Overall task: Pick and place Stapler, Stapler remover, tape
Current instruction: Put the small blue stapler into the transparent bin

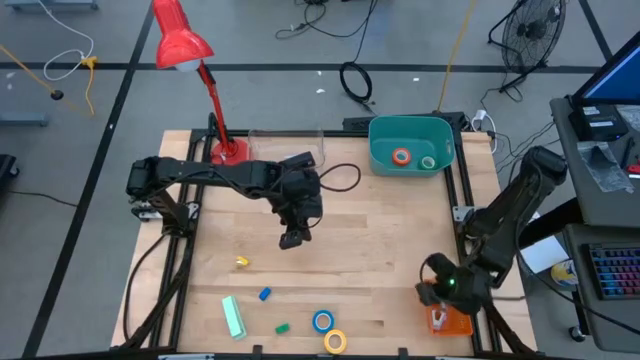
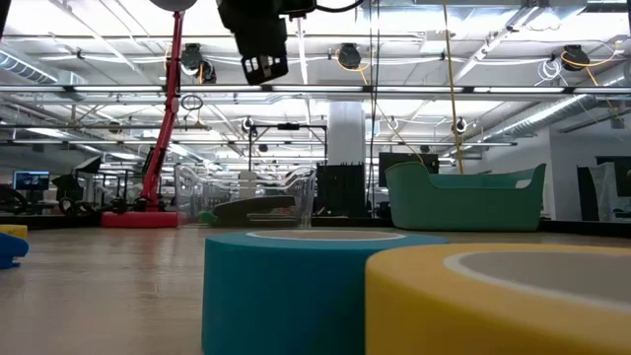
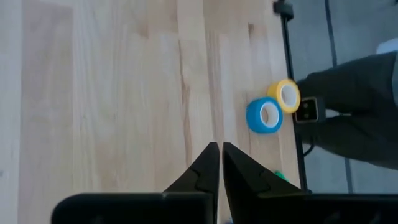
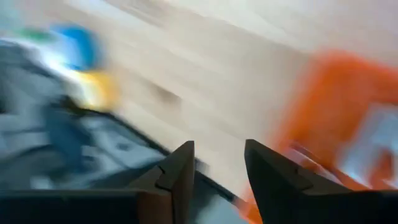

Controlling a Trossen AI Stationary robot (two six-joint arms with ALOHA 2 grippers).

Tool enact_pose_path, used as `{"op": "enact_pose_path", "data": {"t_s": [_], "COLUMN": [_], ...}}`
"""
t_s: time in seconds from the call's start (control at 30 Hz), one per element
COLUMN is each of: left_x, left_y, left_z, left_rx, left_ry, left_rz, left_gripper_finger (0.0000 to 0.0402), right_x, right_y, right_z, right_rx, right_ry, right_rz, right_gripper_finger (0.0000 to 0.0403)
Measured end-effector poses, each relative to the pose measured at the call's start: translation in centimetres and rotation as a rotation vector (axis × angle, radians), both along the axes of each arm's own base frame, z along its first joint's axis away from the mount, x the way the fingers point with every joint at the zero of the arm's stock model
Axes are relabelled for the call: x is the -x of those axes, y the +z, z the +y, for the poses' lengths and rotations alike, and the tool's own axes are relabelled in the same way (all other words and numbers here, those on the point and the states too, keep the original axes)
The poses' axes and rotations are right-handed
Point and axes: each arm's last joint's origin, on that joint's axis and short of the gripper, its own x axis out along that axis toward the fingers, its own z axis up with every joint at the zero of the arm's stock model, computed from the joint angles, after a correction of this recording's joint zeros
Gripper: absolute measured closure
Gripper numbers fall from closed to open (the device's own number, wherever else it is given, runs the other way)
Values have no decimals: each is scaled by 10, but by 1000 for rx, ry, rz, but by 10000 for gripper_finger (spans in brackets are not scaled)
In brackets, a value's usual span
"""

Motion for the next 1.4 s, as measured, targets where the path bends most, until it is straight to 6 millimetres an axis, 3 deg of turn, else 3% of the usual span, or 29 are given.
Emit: {"op": "enact_pose_path", "data": {"t_s": [0.23, 0.43, 0.6, 0.83, 1.1, 1.4], "left_x": [-9, -19, -25, -24, 1, 52], "left_y": [6, 16, 25, 31, 17, -13], "left_z": [-2, -14, -35, -76, -135, -166], "left_rx": [48, 123, 202, 310, 214, -87], "left_ry": [46, 91, 100, 154, 389, 606], "left_rz": [-81, -169, -243, -210, -40, 314], "left_gripper_finger": [399, 382, 376, 376, 376, 376], "right_x": [-18, -34, -43, -44, -45, -55], "right_y": [32, 57, 82, 111, 116, 108], "right_z": [-22, -43, -62, -90, -105, -103], "right_rx": [110, 257, 316, 336, 373, 498], "right_ry": [-103, -175, -168, -56, 95, 141], "right_rz": [-415, -656, -832, -1050, -1116, -1081], "right_gripper_finger": [270, 271, 271, 271, 271, 271]}}
